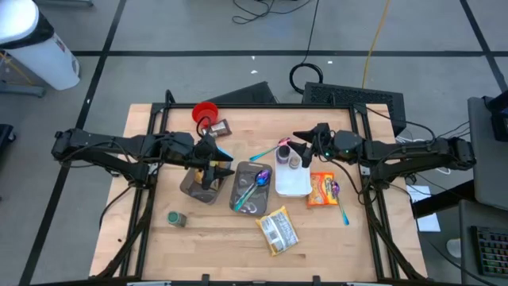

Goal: Pick & Place Food Item
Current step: Put the orange pack into the left gray bin

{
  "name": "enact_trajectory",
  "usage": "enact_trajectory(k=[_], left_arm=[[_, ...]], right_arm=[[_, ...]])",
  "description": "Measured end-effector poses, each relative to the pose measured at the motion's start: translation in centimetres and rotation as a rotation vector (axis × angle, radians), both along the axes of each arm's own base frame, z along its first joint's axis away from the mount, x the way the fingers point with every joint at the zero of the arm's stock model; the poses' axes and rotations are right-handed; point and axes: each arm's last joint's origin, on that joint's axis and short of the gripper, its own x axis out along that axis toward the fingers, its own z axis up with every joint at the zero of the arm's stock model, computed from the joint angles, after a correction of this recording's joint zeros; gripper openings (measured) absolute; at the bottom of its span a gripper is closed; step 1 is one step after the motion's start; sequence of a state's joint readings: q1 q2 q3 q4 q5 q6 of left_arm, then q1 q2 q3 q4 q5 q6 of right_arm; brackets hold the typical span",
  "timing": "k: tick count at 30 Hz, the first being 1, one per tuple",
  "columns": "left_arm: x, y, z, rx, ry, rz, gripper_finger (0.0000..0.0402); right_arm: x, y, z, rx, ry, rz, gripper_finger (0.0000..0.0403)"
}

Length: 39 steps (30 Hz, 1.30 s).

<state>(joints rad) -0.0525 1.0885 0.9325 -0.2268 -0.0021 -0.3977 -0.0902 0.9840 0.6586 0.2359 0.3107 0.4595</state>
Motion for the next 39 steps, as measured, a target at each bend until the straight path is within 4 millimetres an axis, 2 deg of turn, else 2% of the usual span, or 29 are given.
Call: enact_trajectory(k=[39], left_arm=[[0.0,0.01,0.0,0.0,0.0,0.0,0.0257]], right_arm=[[0.0,0.01,0.0,0.007,-0.003,0.0,0.0249]])
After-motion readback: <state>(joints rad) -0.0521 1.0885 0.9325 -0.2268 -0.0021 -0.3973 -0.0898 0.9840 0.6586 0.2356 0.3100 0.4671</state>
